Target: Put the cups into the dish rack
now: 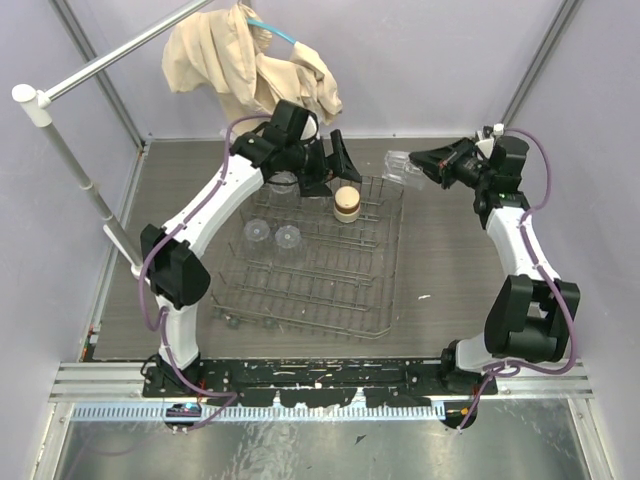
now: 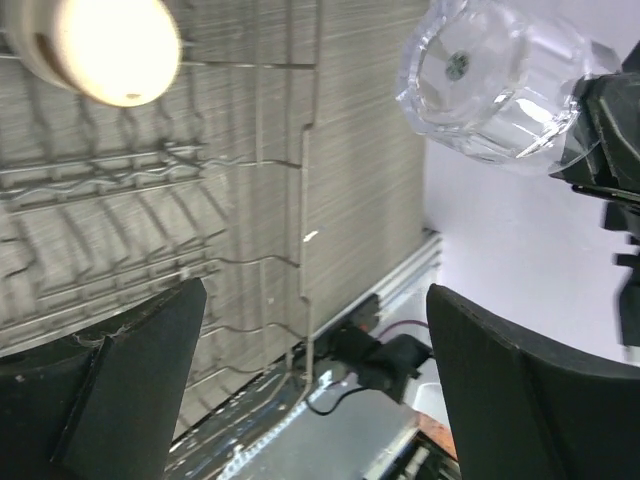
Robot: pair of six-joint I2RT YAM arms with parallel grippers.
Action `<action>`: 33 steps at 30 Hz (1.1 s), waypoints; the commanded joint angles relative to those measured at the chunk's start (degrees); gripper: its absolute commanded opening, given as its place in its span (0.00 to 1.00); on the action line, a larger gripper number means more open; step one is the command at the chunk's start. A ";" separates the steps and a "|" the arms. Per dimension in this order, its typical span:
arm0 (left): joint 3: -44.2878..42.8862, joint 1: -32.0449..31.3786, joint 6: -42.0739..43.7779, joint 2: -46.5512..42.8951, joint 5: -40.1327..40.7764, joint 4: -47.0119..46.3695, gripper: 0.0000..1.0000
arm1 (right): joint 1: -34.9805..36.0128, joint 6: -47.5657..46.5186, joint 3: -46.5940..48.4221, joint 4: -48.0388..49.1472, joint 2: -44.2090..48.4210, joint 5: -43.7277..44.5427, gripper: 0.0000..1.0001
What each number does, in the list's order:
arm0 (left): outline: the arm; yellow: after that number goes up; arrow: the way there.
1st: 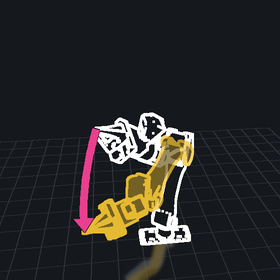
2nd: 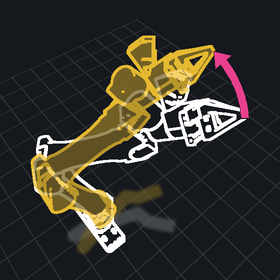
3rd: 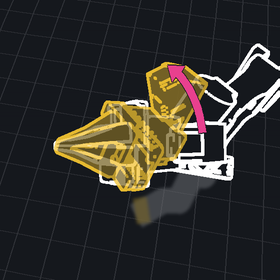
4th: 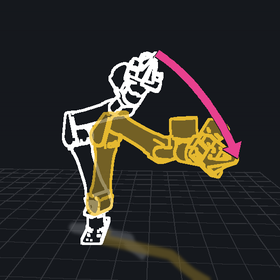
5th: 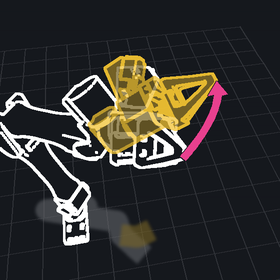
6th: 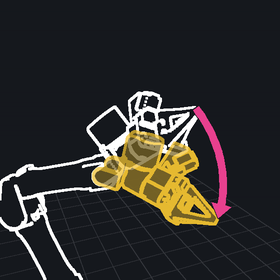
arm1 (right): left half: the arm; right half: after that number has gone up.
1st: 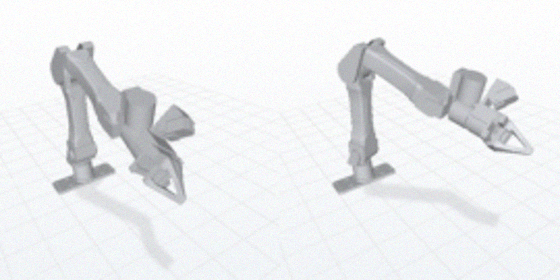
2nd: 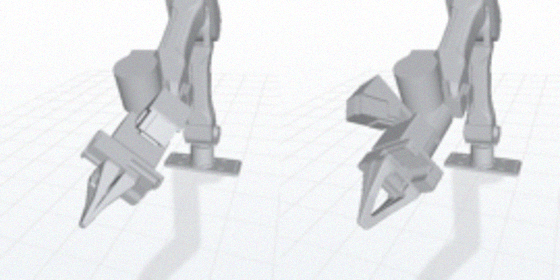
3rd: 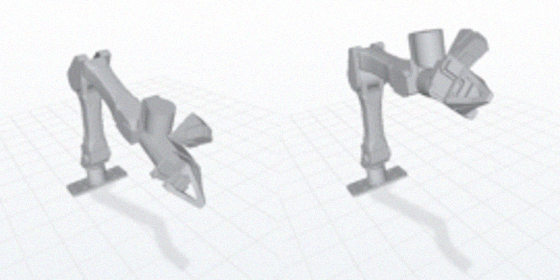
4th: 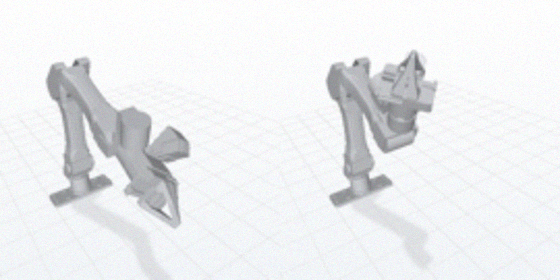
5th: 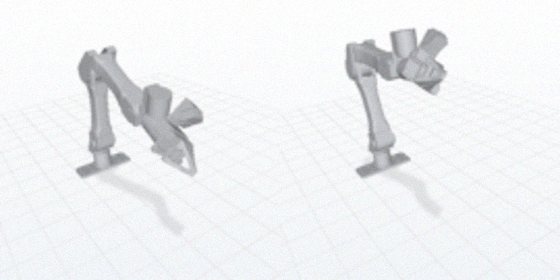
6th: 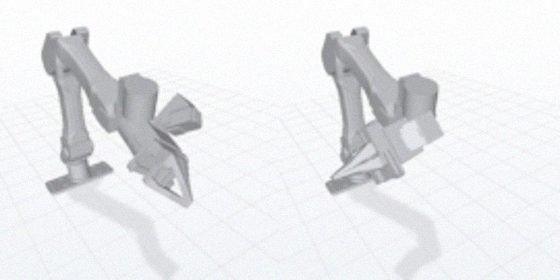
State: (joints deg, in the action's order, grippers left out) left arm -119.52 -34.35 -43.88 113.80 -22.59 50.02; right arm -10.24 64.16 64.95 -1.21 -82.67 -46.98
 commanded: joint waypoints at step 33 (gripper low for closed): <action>18.85 3.21 -36.16 -5.30 -14.67 -47.10 0.98 | 10.59 24.10 -0.80 31.82 -1.99 -0.30 0.01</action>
State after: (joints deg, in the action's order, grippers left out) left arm -99.00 -31.57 -79.72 109.97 -36.38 4.95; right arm -0.99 89.01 61.54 27.94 -86.30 -47.75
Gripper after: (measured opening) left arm 0.982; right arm 0.117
